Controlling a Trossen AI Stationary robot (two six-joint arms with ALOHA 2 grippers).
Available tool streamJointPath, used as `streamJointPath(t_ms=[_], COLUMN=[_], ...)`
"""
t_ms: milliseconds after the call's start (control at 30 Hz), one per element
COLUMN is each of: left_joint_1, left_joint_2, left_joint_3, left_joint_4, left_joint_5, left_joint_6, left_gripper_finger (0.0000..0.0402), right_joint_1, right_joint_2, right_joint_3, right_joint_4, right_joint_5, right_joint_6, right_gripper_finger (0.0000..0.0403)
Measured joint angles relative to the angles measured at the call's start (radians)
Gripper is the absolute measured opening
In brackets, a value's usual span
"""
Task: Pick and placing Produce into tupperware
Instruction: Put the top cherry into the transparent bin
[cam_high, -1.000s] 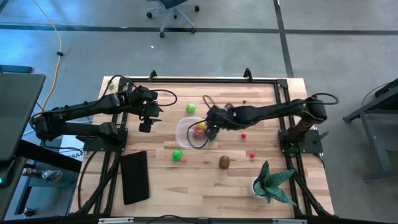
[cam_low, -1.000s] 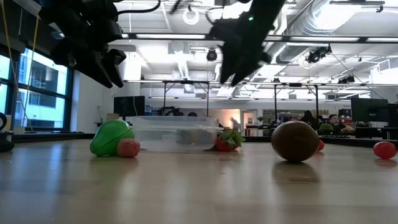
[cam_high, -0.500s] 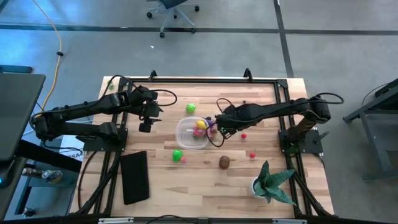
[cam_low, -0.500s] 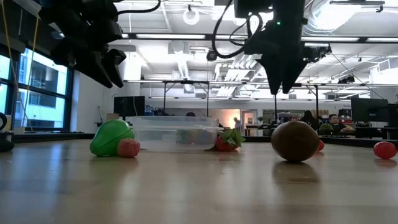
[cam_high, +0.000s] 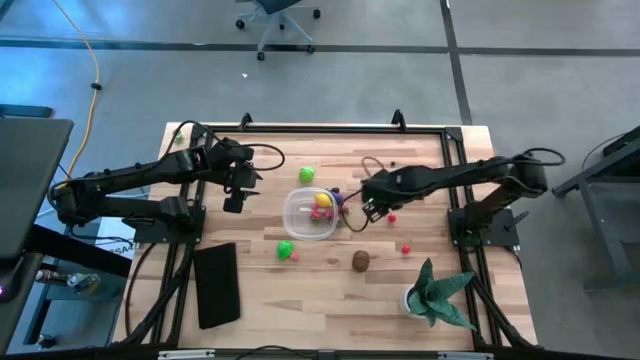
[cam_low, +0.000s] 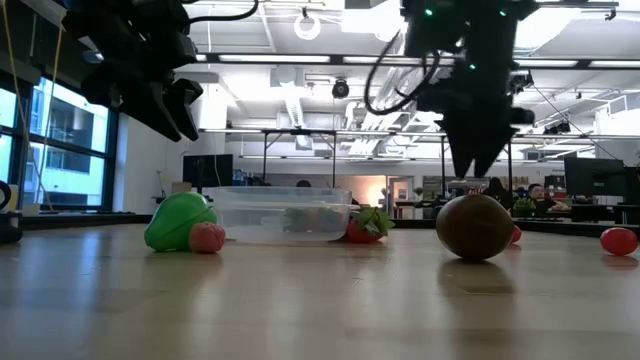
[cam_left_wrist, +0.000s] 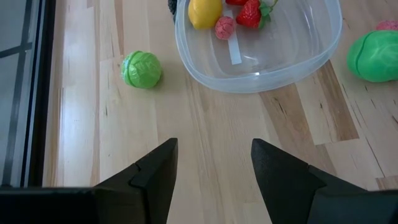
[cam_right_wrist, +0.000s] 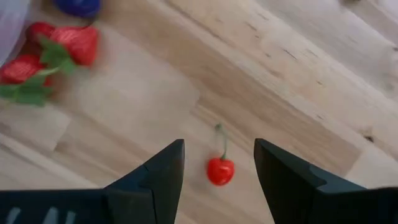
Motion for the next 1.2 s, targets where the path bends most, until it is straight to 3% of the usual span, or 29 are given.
streamJointPath(t_ms=[200, 500, 867, 1200], left_joint_1=[0.0, 0.0, 0.0, 0.0], left_joint_2=[0.0, 0.0, 0.0, 0.0], left_joint_3=[0.0, 0.0, 0.0, 0.0], left_joint_4=[0.0, 0.0, 0.0, 0.001], left_joint_5=[0.0, 0.0, -0.003, -0.006], left_joint_6=[0.0, 0.0, 0.0, 0.0], left_gripper_finger=[0.0193, 0.0193, 0.0193, 0.0193], right_joint_1=[-0.004, -0.005, -0.004, -0.003], right_joint_2=[-0.145, -0.162, -0.157, -0.073], right_joint_3=[-0.188, -0.348, -0.387, -0.387], right_joint_4=[0.129, 0.304, 0.357, 0.397], right_joint_5=[-0.071, -0.14, -0.142, -0.135], right_joint_6=[0.071, 0.12, 0.116, 0.06], right_gripper_finger=[0.0186, 0.0186, 0.0186, 0.0186])
